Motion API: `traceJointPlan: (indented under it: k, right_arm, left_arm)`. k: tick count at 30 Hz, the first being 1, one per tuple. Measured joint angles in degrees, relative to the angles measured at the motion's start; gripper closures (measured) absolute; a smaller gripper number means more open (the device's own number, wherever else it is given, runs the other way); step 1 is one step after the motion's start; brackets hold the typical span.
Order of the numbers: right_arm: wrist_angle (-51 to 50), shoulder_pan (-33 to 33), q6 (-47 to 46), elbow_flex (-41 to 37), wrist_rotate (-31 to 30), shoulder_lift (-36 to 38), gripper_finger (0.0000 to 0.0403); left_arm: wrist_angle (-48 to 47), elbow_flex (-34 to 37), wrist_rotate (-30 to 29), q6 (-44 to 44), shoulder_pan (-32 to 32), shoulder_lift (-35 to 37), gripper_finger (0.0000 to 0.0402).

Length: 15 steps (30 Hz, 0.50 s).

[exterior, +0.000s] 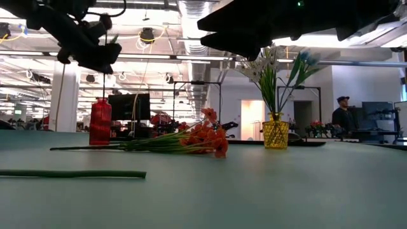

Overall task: Sort flowers into vase by color
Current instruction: Put the top red tulip into the red vase, then put the red tulip into the red vase

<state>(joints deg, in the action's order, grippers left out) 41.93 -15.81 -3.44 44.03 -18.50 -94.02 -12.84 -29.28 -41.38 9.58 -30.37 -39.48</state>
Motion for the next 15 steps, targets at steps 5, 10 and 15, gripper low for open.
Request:
traceJointPlan:
  k: [5,10,15]
  right_arm:
    - [0.0,-0.5,-0.4,0.0,0.1,0.0,0.0143]
    - [0.0,-0.4,-1.1,0.0,0.2,0.0,0.0143]
    - [0.0,-0.4,-1.1,0.0,0.2,0.0,0.0143]
  left_arm:
    - [-5.3,-1.1,7.7,1.3,-1.8,-0.4,0.0274]
    - [-18.3,-6.9,11.5,3.5,-3.2,-0.3,0.023]
    - [-29.7,-13.6,22.3,3.6,-3.2,-0.3,0.0219]
